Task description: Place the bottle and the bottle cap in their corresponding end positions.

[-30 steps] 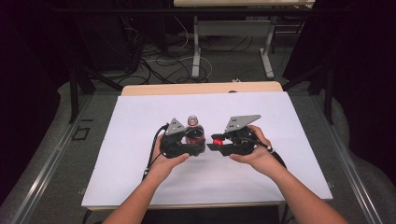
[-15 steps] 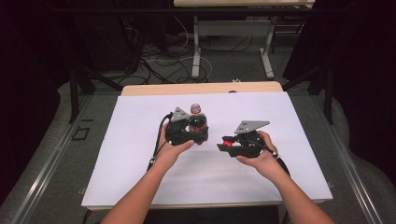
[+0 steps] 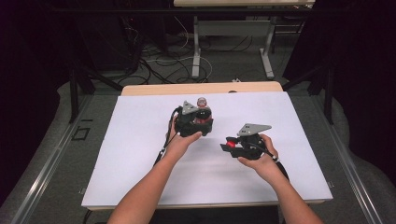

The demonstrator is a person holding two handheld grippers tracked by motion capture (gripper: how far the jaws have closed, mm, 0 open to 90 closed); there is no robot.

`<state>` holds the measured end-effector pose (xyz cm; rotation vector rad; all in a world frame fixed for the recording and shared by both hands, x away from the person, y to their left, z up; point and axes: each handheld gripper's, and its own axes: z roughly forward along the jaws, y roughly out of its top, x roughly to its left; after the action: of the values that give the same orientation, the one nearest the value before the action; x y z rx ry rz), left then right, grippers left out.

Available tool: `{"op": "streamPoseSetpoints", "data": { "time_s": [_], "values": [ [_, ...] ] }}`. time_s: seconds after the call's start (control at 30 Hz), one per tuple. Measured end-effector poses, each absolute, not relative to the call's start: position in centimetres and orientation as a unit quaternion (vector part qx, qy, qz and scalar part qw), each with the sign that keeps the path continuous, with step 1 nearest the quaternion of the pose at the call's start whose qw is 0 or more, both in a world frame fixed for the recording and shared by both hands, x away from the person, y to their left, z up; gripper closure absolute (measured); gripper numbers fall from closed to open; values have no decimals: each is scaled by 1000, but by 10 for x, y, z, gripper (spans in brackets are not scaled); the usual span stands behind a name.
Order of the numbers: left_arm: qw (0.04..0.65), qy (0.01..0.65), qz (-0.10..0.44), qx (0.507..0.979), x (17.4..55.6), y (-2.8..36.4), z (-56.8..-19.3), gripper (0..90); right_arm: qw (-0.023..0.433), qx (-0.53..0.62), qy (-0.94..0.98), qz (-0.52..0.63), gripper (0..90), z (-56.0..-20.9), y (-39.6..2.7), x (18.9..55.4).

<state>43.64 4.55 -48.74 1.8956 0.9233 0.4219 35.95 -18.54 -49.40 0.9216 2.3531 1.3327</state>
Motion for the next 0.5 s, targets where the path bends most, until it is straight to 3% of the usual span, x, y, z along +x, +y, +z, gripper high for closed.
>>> {"op": "streamPoseSetpoints", "data": {
  "time_s": [0.5],
  "values": [
    [457, 384, 186, 780, 459, 28, -513, 293, 136, 327, 810, 467, 606, -504, -188, 360]
  ]
}}
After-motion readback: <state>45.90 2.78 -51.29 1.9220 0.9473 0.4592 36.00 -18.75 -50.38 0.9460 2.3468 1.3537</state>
